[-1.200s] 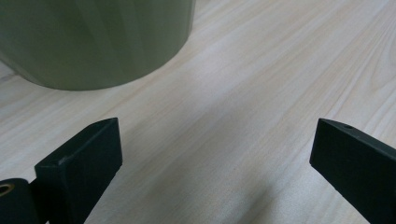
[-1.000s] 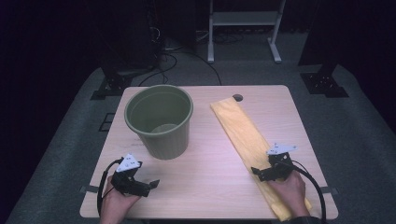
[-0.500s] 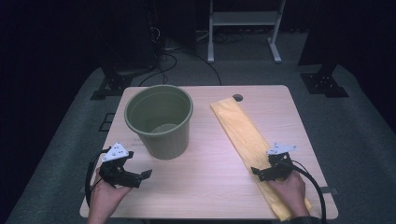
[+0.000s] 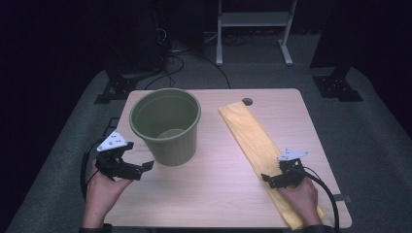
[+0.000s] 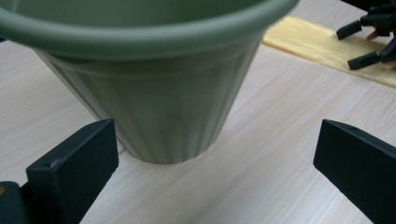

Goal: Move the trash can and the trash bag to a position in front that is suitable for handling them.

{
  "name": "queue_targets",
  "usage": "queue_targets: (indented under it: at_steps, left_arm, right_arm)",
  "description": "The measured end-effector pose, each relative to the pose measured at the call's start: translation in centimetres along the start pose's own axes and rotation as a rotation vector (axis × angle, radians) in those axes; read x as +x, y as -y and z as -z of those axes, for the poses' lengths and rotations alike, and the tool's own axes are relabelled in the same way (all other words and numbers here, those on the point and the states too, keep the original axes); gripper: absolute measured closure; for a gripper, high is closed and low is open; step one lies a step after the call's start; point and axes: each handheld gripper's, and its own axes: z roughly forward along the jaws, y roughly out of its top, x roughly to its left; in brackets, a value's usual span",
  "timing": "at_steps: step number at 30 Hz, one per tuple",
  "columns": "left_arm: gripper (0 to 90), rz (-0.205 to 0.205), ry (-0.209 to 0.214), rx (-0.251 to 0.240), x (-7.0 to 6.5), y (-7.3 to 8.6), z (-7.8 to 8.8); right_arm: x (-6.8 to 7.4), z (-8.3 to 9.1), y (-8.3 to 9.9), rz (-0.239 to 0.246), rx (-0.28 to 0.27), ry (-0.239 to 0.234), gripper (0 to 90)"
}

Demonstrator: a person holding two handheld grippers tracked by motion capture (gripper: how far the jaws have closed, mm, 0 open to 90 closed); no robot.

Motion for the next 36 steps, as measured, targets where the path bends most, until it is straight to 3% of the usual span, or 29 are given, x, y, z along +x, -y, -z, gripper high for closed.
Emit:
queue_targets:
  at_steps: [25, 36]
  left_arm:
    - [0.0, 0.001, -0.053, -0.029, 2.0, -6.0, 1.2]
    - [0.0, 0.026, -0.087, -0.013, 5.3, -7.0, -0.8]
  right_arm:
    - [0.0, 0.0, 0.0, -0.002, 0.000, 0.000, 1.6]
    - [0.0, 0.0, 0.0, -0.001, 0.000, 0.000, 1.6]
